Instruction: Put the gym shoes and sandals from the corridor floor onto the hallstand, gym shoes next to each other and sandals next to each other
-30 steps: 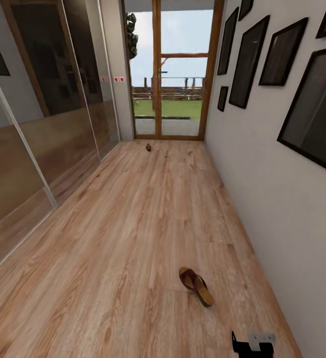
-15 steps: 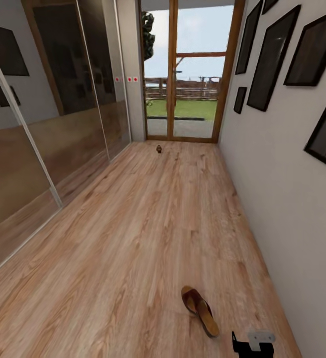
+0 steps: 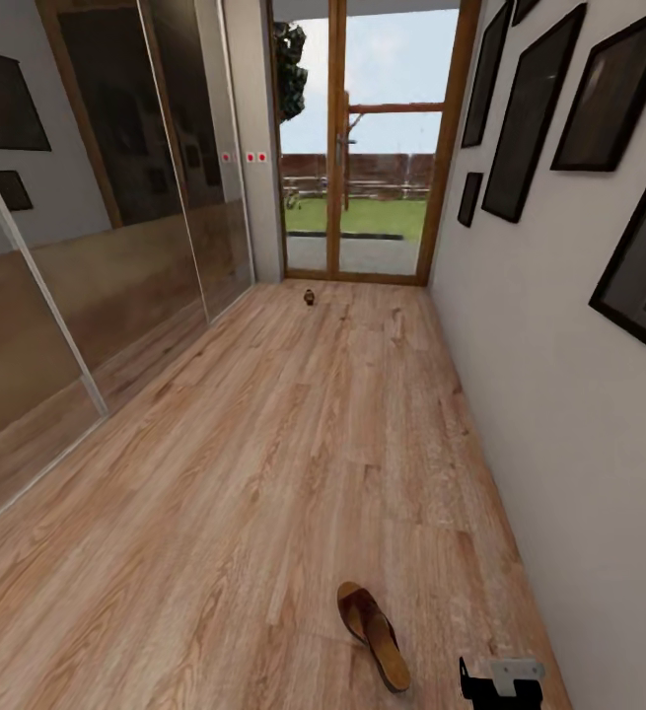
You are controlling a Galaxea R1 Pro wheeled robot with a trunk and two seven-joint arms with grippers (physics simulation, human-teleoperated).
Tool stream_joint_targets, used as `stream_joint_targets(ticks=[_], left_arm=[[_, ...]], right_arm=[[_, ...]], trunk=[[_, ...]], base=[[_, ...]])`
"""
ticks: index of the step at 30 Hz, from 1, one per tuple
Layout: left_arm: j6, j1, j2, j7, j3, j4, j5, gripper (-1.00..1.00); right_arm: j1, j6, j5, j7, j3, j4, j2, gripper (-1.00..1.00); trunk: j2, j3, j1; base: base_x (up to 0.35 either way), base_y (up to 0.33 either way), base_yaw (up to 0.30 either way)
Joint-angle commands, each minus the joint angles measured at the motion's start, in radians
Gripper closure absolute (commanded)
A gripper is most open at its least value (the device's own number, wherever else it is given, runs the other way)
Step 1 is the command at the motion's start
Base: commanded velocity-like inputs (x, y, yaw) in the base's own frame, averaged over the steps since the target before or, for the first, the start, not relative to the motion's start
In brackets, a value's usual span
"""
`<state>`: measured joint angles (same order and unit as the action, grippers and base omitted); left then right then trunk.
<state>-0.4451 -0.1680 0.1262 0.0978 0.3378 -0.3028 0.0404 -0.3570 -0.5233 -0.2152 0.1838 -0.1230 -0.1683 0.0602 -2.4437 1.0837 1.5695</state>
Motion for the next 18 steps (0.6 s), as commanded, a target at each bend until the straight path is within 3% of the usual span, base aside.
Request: stream_joint_targets(ticks=[1,8,18], left_arm=[[-0.003,-0.001,0.0,0.008,0.009,0.001,0.004,-1.0],[-0.003,-0.001,0.0,0.008,0.009,0.001,0.004,-1.0],[-0.003,-0.001,0.0,0.008,0.009,0.001,0.004,-1.0]], right_arm=[[-0.001,-0.003,-0.011,0.003,-0.006,0.001,0.0,-1.0],[-0.001,-0.003,-0.01,0.003,-0.007,0.001,0.0,-1.0],[-0.001,-0.003,-0.011,0.003,-0.006,0.001,0.0,-1.0]], trunk=[[0.0,0.001,0.0],[0.0,0.001,0.0],[0.0,0.001,0.0]], base=[[0.002,-0.006,0.0],[0.0,-0.002,0.04],[0.0,-0.005,0.231]])
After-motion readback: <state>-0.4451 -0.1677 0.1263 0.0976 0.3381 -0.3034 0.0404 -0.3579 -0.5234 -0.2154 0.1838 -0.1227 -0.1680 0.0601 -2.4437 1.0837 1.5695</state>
